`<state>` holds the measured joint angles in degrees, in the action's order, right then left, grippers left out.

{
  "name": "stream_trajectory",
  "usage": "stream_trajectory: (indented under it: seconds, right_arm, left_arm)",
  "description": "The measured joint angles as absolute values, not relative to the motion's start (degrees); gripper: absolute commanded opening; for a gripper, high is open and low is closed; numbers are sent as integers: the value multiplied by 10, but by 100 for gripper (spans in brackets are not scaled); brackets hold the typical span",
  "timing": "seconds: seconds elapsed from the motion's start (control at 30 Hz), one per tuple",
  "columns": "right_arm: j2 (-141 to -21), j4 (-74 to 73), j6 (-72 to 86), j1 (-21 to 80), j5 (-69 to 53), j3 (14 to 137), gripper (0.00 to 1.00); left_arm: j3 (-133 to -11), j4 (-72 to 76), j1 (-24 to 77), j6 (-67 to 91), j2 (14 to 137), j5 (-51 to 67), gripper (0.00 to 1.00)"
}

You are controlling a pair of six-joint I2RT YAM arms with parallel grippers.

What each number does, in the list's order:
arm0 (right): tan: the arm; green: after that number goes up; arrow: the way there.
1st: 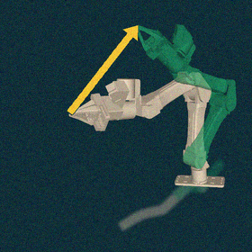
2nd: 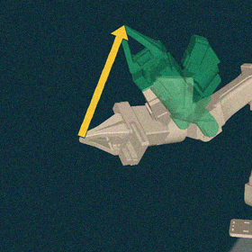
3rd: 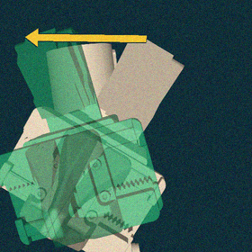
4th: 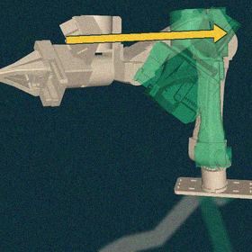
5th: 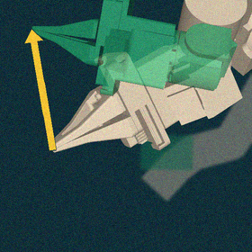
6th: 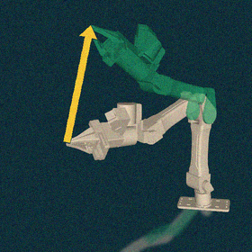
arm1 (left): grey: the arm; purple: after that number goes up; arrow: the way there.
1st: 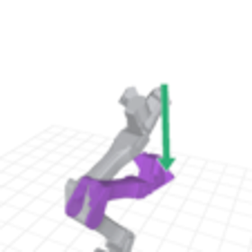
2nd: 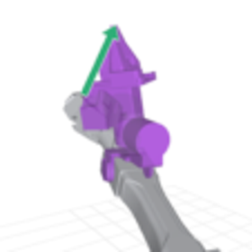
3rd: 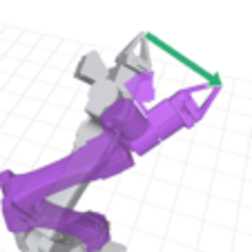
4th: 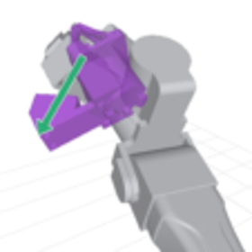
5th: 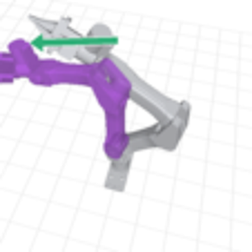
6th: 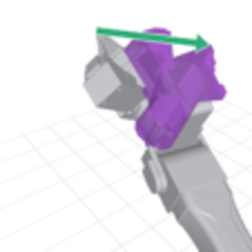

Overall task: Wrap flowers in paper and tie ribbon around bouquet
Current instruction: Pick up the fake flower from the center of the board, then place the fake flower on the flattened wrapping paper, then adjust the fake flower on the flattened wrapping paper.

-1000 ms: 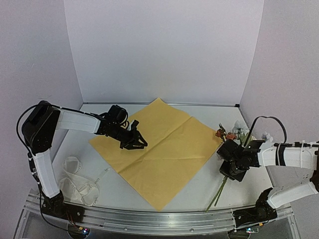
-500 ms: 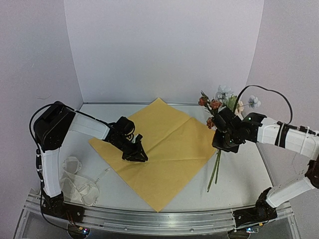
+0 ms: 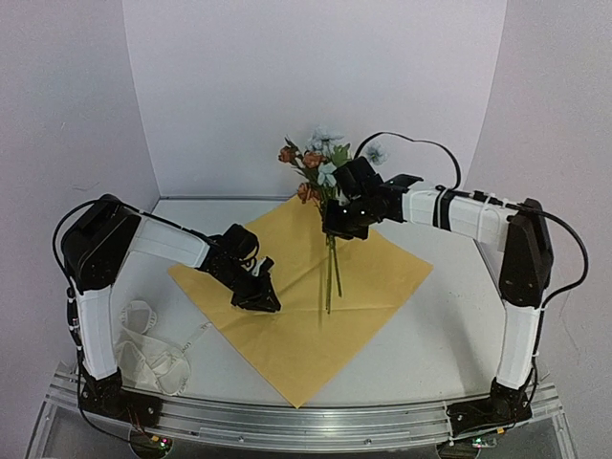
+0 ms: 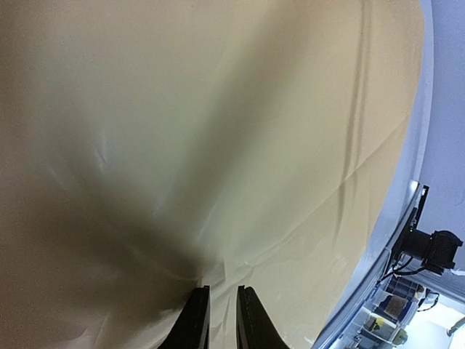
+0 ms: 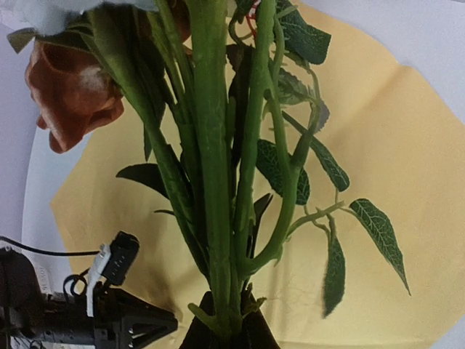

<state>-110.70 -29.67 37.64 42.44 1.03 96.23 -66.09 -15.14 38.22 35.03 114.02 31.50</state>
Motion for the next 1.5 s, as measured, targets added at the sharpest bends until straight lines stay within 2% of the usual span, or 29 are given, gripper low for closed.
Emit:
stream_trajectory:
  seconds: [0.17, 0.73, 0.77, 0.87, 1.03, 1.2, 1.5]
  right_arm:
    - [-1206, -260, 381, 425, -27, 1048, 0]
    - [-1382, -206, 421, 427, -51, 1174, 1]
    - [-1388, -206, 421, 428, -52, 1181, 5]
    - [-1403, -202, 421, 428, -57, 1195, 35]
    - [-1421, -203, 422, 428, -65, 1215, 62]
    - [-1421, -206, 420, 428, -67, 1219, 73]
    - [-1395, -238, 416, 428, -67, 1183, 75]
  left_arm:
    - [-646, -161, 382, 344, 1125, 305, 16]
    - [-613, -167, 382, 345, 1097, 293, 15]
    - [-613, -168, 382, 345, 1097, 292, 15]
    - [-613, -171, 382, 345, 1096, 289, 16]
    - [-613, -172, 382, 345, 1095, 288, 15]
    - [-613, -177, 382, 345, 1094, 286, 15]
    - [-613, -201, 383, 346, 1080, 266, 18]
